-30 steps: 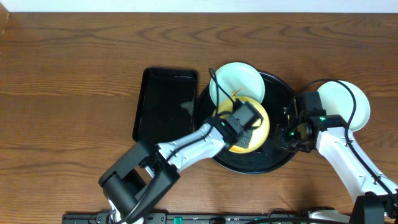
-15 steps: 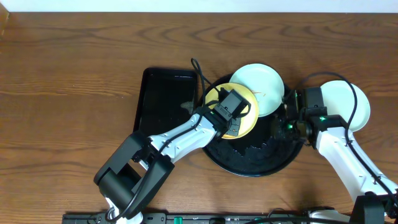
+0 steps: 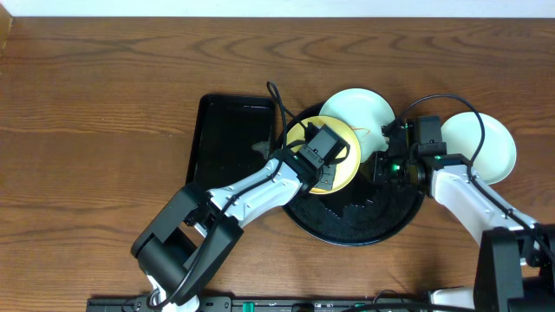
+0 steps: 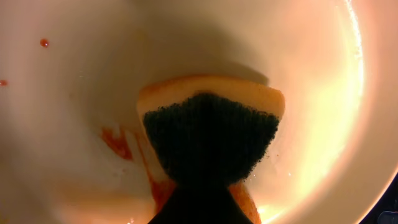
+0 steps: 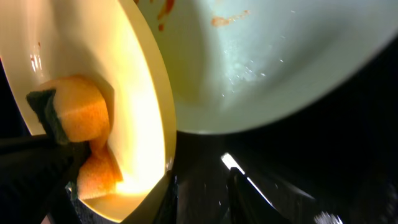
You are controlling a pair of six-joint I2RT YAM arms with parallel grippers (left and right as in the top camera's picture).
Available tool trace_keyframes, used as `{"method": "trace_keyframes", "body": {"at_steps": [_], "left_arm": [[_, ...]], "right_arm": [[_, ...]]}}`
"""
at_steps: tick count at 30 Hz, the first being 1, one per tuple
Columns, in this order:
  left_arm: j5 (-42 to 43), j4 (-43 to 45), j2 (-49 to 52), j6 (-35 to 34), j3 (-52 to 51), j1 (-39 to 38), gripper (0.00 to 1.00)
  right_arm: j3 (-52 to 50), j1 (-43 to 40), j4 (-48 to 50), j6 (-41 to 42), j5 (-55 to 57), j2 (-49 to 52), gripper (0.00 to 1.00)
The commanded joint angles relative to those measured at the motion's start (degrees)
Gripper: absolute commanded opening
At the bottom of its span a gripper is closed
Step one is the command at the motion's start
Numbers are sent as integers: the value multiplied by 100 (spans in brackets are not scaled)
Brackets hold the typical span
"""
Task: Clean dirty plates on tray and stack at the side
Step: 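Scrub the yellow plate with the sponge while right gripper holds its rim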
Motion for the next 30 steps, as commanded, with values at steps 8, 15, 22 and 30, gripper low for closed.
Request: {"method": "trace_keyframes", "body": {"at_steps": [8,15,22,30], "left_arm": [[44,-83,177,48,24,-17,8],[44,-151,177,48,24,-17,8],[44,-144,177,48,24,-17,8],[44,-144,179,48,24,-17,8]], "right_arm": [[26,323,442,-9,-229,173,26],[31,334,407,-11,-695,170,21],[81,262,393,-17,-1397,44,29],[83,260,476,-13,-990,-426,33]]}}
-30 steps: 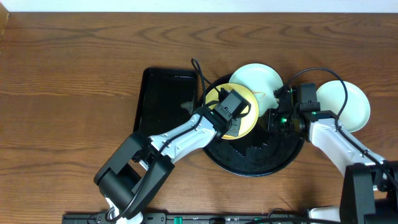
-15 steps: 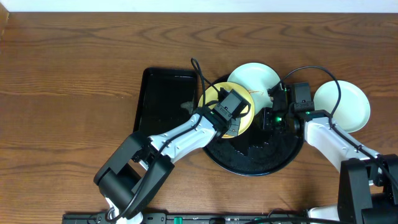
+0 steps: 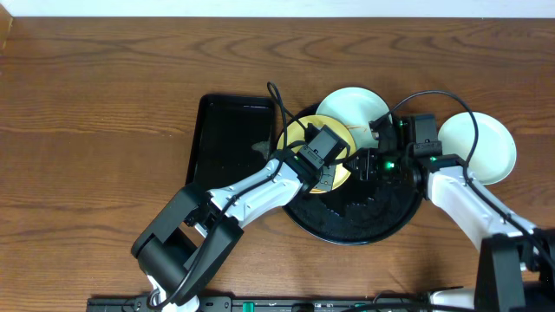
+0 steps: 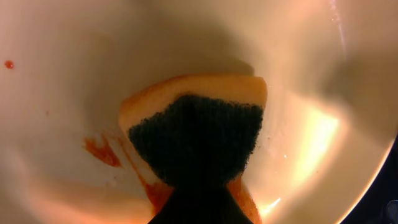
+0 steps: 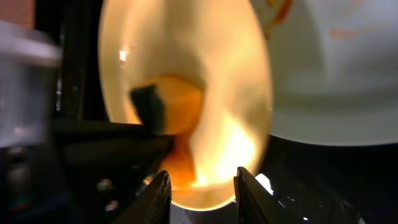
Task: Clean dirty plates on tray and stack at the side
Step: 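Scrub the yellow plate with the sponge while right gripper holds its rim, then return the sponge to the black rectangular tray with the left gripper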
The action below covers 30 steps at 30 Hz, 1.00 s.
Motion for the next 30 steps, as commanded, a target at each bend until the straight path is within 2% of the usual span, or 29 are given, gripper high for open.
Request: {"method": "trace_keyframes", "body": {"at_steps": [1,7,15,17,21,30], "left_arm": [[59,-79,179,48,24,-2,8],[59,-79,179,46,24,-2,8],[59,-79,179,48,24,-2,8],[59,-81,179,46,24,-2,8],[55,-81,179,50,24,0,8],[-166,-76,179,179,24,173,8]], "right_arm": [[81,42,98,-24,201,-216,33],[74,103,96,-22,1032,-39,29],[76,291,435,-22,1021,503,28],[76,343,566,-22,1051,634,24],[76,345,597,-15,1117,785,1],[76,345,83,127,1375,791,1]]}}
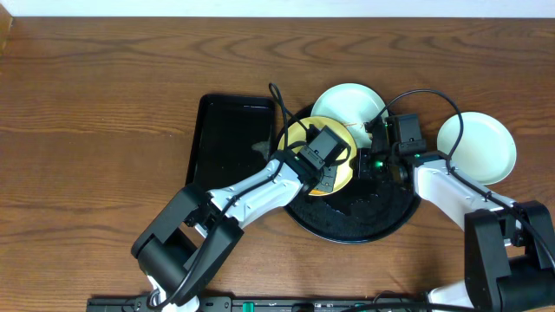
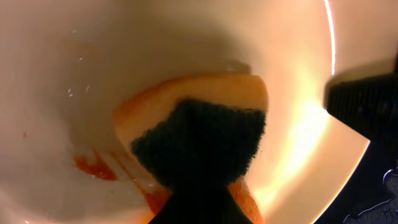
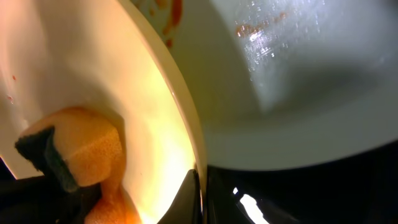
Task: Clean dirty plates on tray and stack at the side
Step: 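Return the sponge to the black rectangular tray with the left gripper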
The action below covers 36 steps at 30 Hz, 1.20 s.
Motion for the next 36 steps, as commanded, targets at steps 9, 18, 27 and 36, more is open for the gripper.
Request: {"method": "trace_keyframes", "body": {"at_steps": [9,18,27,36], "left_arm": [[-472,-31,179,127,24,944,8],[-472,160,85,138,31,1565,8],[-428,-11,-859,87,48,1937,8],[-411,-789,-1655,114,46,2017,8]], "right_arm": [[-11,37,-420,-42,83,66,1],[-11,39,-479,-44,74,66,1],[-11,37,-479,-42,74,44,1],[-11,37,-481,-42,92,-179,1]]}}
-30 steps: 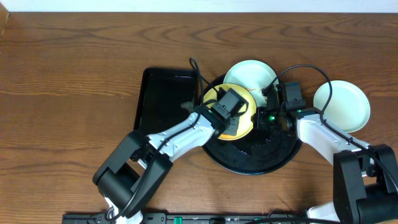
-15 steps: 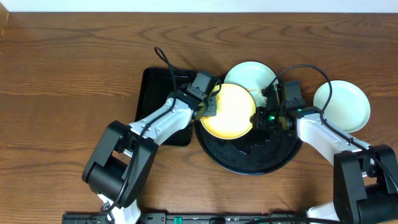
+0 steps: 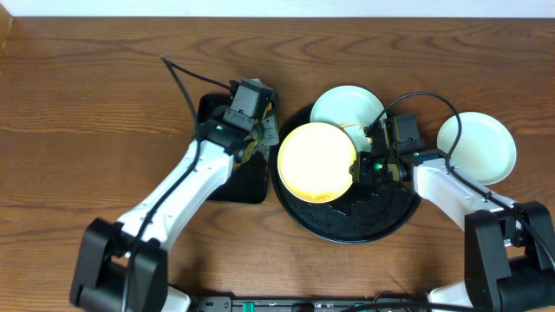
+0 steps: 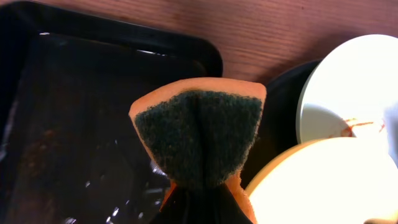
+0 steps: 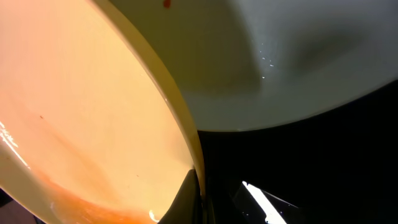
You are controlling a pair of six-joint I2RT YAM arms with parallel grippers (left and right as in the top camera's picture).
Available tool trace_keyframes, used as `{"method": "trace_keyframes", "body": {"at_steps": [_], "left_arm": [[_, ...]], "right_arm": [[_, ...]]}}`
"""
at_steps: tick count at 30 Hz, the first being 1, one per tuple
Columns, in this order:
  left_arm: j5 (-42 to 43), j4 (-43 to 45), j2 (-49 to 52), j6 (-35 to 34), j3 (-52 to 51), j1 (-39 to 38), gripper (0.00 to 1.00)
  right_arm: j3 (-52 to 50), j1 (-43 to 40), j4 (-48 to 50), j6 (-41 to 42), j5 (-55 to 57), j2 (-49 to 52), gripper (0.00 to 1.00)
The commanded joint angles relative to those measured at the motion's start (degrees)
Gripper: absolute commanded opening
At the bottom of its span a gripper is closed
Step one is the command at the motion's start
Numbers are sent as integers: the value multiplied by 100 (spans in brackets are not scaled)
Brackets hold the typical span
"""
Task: Clean dirty plates on tray and stack at the side
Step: 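Return the sponge to the black rectangular tray with the left gripper, then lift the yellow plate by its rim with the right gripper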
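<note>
A yellow plate point(image 3: 317, 160) lies on the round black tray point(image 3: 373, 221), and my right gripper point(image 3: 359, 165) is shut on its right rim point(image 5: 186, 137). A faint orange smear shows near its lower edge in the right wrist view. Behind it on the tray sits a pale green plate point(image 3: 347, 106) with red sauce marks point(image 4: 357, 122). My left gripper point(image 3: 251, 130) is shut on an orange sponge point(image 4: 199, 134) with a dark green scouring face, held over the rectangular black tray point(image 4: 74, 143), clear of the plates.
A clean pale plate point(image 3: 479, 146) rests on the wooden table point(image 3: 87, 104) at the right, beside the round tray. The rectangular tray's bottom shows wet smears. A black cable point(image 3: 178, 82) trails from my left wrist across the table.
My left gripper has left the yellow plate with the sponge and now holds it over the rectangular black tray at the left. The right gripper still pinches the plate's rim.
My left gripper pressed the sponge on the sauce-stained yellow plate through all three earlier moments, the red smears thinning. The right gripper stood open at the plate's rim, then was shut on it. Now the sponge is over the rectangular tray and the plate looks largely clean.
</note>
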Motion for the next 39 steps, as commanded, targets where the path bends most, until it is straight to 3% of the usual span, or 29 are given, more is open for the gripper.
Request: {"method": "trace_keyframes", "body": {"at_steps": [1,16,29,39], "left_arm": [[-155,-186,-70,13,37,85,8],[-369,-634,-35,59,-66,820,8],[-367,-629,223,81,-72,874,8],[-365,-603,553,81,-72,874,8]], "right_arm": [[-87,4,-52,-131,149,-186,1],[-85,4,-1110,-173,1526,-1552,1],[-85,133,-1294,-1517,3331,-3029,1],[-85,1335,-1067,-2450,5748,-3156,1]]}}
